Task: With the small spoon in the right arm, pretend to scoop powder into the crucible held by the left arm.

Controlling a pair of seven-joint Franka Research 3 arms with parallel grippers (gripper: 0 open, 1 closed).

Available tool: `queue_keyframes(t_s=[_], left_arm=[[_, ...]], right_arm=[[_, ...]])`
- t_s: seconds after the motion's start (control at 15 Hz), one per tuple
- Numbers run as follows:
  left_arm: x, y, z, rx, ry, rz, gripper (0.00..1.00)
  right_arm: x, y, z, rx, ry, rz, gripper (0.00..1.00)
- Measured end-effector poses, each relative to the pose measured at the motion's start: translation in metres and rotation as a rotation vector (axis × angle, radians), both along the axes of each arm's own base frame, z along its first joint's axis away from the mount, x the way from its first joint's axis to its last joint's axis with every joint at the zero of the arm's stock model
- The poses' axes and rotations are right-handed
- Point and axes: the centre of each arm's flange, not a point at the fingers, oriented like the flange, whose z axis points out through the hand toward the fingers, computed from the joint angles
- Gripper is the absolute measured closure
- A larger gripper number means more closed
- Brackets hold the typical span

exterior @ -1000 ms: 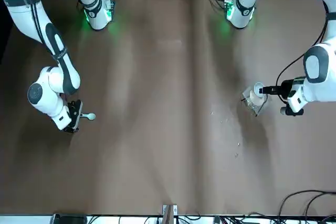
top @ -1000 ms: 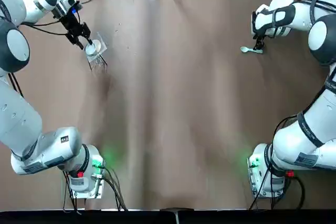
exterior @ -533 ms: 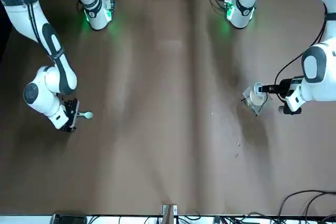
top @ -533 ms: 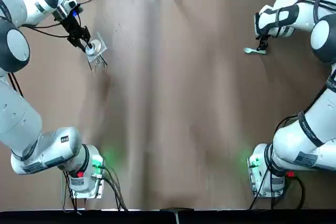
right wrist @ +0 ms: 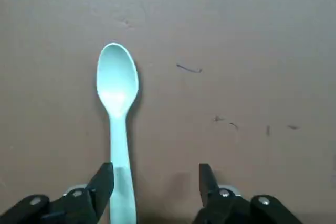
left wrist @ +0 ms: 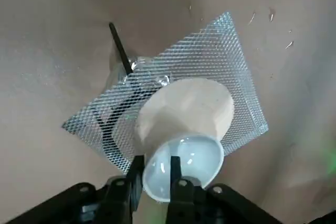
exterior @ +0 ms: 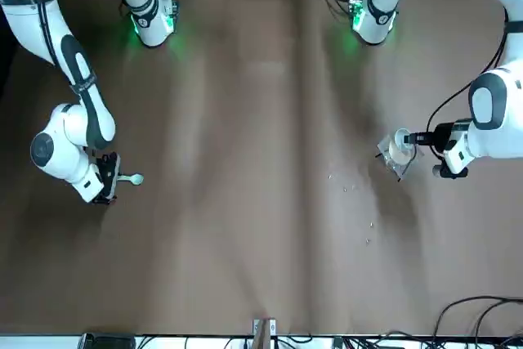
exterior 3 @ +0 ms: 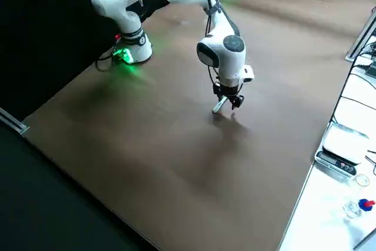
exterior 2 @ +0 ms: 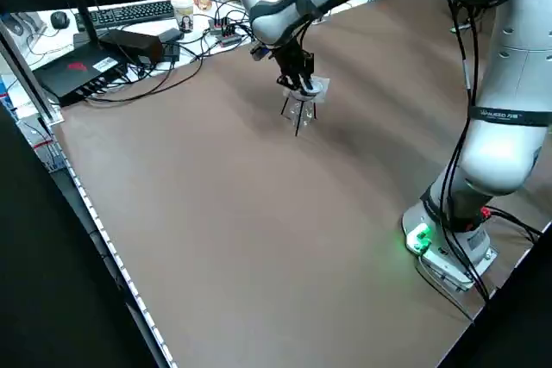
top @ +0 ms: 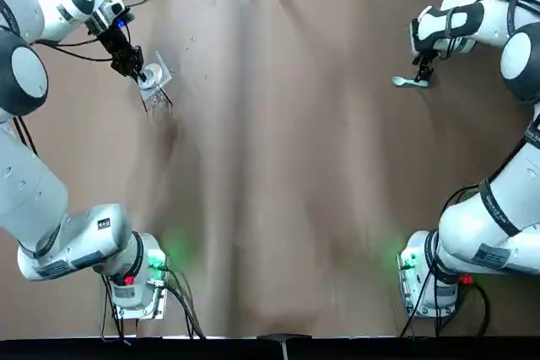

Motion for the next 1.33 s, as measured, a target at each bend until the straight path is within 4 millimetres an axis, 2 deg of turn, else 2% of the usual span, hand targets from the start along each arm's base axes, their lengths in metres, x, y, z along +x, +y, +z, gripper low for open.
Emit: queue_keyframes(t_s=[0.07, 0.2, 0.53, 0.73, 0.87, 1.0, 1.33], left_arm=[[0.0, 0.0, 0.0, -0.001, 0.002, -0.001, 0.74], [-0.001, 0.0, 0.0, -0.003, 0.006, -0.002, 0.93], [0.003, -0.001, 0.005, -0.004, 0.0, -0.003, 0.93], [0.011, -0.015, 0.026, -0.063, 0.002, 0.054, 0.93], [0.016, -0.037, 0.04, -0.105, 0.003, 0.089, 0.93], [0.019, -0.068, 0.05, -0.15, 0.014, 0.121, 0.93], [0.024, -0.172, 0.071, -0.178, 0.03, 0.18, 0.93]], right_arm=[[-0.001, -0.001, -0.001, 0.001, 0.009, 0.0, 0.26], [-0.004, -0.002, -0.004, 0.002, 0.019, 0.008, 0.28], [-0.009, -0.014, -0.007, 0.005, 0.026, 0.028, 0.31], [-0.009, -0.015, -0.008, 0.005, 0.026, 0.029, 0.35], [-0.009, -0.015, -0.008, 0.005, 0.027, 0.03, 0.37], [-0.009, -0.015, -0.009, 0.006, 0.028, 0.03, 0.4], [-0.012, -0.014, -0.013, 0.006, 0.031, 0.035, 0.43]])
